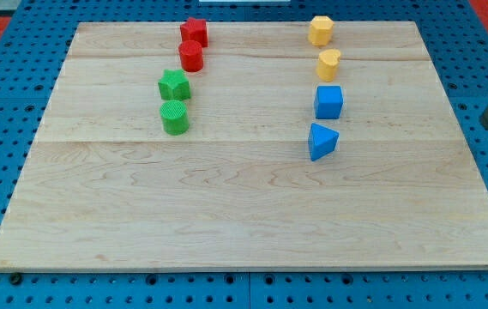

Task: Move blue cube to the center

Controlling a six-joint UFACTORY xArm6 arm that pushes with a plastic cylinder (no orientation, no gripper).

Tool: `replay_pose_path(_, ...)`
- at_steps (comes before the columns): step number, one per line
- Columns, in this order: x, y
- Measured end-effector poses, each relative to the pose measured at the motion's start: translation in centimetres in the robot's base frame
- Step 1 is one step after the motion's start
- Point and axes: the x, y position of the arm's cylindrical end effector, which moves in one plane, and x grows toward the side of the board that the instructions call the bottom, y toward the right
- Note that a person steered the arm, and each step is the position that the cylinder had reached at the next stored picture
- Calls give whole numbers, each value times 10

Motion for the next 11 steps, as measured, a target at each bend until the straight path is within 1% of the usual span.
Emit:
replay_pose_path(6, -5, 0)
replay_pose_path(7, -11, 0)
replay_pose_path(8, -51, 9)
replay_pose_path(9, -62, -17)
replay_pose_path(11, -64, -166)
